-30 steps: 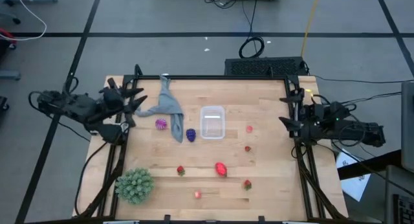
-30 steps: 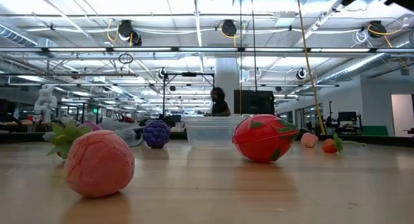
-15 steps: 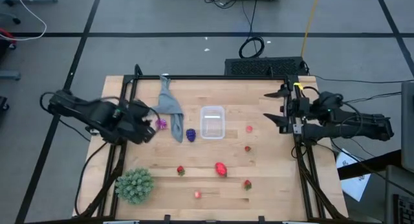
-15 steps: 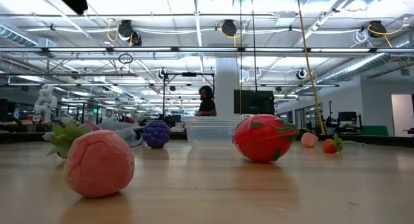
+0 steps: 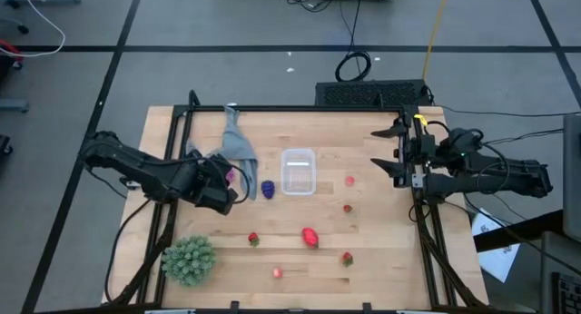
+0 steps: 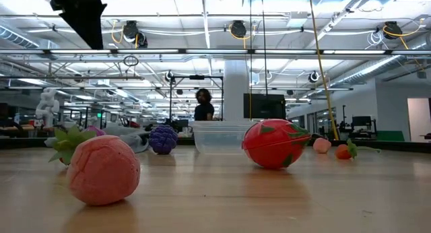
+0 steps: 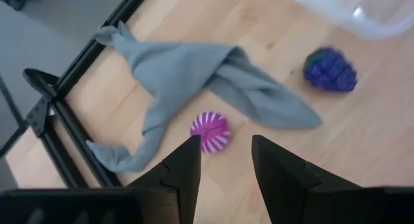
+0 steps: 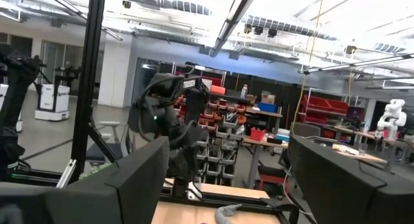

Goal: Pick and placing Produce into tupperware
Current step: Put the purple onion into the transparent bin

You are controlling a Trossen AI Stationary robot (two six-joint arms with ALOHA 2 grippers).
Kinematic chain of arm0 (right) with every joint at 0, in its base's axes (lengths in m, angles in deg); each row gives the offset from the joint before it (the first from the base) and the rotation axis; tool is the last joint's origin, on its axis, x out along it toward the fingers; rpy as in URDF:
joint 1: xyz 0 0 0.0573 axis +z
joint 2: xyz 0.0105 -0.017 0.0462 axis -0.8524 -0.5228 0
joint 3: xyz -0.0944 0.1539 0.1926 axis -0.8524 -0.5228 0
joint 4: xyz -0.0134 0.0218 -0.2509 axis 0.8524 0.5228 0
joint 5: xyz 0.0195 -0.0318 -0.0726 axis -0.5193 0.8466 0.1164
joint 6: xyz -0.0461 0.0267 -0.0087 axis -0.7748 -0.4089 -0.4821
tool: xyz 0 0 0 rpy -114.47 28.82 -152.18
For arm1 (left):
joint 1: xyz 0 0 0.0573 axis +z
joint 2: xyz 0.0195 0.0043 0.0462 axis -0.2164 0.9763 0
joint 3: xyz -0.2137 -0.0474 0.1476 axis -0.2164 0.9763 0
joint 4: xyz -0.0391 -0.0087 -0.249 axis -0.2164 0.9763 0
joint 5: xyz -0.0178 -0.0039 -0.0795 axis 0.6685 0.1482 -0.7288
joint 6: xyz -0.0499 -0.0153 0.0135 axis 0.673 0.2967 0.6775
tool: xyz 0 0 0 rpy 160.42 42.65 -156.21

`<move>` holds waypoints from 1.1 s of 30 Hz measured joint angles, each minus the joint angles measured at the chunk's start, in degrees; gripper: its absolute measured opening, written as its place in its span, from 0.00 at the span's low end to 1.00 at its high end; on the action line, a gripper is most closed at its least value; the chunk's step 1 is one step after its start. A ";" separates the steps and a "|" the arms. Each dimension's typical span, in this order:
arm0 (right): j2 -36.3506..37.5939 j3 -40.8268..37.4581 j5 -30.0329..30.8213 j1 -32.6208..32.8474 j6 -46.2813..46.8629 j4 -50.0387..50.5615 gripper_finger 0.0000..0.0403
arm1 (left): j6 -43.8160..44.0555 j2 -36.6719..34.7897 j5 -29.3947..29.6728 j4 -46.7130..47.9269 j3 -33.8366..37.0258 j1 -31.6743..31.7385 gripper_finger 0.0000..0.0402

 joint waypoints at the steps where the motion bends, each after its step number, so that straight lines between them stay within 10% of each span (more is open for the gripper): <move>1: 0.00 0.00 0.00 0.00 0.00 0.00 0.77 | -0.02 0.16 -0.20 0.36 0.00 0.24 0.36; 22: 0.00 0.06 0.00 0.00 1.07 0.17 0.77 | 10.69 0.39 -6.61 2.62 0.40 9.70 0.37; 33: 0.02 0.07 0.00 -0.02 0.94 0.20 0.77 | 15.30 0.39 -6.43 0.52 7.51 10.51 0.64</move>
